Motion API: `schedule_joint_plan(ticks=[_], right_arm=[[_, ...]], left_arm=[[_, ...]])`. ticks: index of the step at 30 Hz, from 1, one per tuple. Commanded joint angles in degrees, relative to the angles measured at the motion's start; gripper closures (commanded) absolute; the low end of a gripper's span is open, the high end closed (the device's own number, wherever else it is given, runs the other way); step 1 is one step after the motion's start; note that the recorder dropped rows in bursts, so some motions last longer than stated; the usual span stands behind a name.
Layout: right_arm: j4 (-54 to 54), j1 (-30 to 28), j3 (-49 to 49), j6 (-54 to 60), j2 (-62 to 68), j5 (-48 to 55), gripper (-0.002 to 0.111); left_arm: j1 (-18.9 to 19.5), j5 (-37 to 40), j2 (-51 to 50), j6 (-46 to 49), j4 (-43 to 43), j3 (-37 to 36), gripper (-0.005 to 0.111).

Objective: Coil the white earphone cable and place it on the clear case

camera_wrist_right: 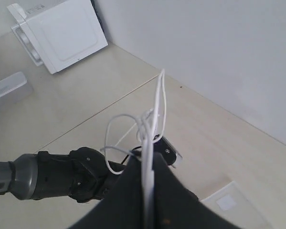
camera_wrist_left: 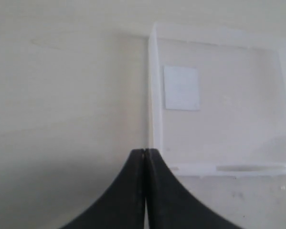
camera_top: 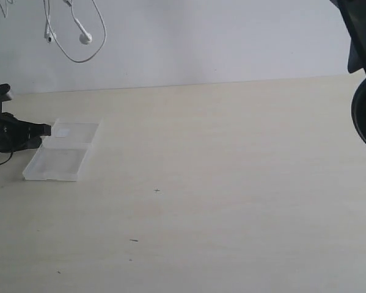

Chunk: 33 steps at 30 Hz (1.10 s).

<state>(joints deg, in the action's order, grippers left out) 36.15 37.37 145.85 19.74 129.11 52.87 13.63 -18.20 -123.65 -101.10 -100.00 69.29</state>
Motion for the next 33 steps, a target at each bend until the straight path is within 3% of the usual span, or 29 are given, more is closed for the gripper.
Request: schedule_joint_plan(ticks=[1,9,12,16,26,33], right_arm=[[0.74,-0.22,0.19,0.25,-0.85,-0.85,0.108],[0.74,-0.22,0.19,-0.25,-0.85,-1.28,0.108],[-3.85,-0.22,0.19,-3.94,-0.24,-2.8,0.108],[-0.57,-1.83,0.19,-4.78,1.84,-3.21,0.108],[10.09,-1.74,0.19,-1.06,11.04,-5.41,0.108],[17.28,-0.73,0.19,4.17,17.59,-7.21,0.108]], left_arm=[[-2.2,-1.56,-0.06,-2.64,0.06,-0.14,0.107],[-2.98,-3.15,0.09,-3.02,0.06,-2.6,0.107],[-2.13,-4.08,1.86,-3.81,0.06,-3.42,0.107],[1.14,-4.81,7.16,-4.19,0.06,-5.27,0.107],[16.54,-15.71,23.54,-13.26,0.06,-9.32,0.107],[17.76,-19.58,32.11,-16.66,4.36,-11.62,0.107]])
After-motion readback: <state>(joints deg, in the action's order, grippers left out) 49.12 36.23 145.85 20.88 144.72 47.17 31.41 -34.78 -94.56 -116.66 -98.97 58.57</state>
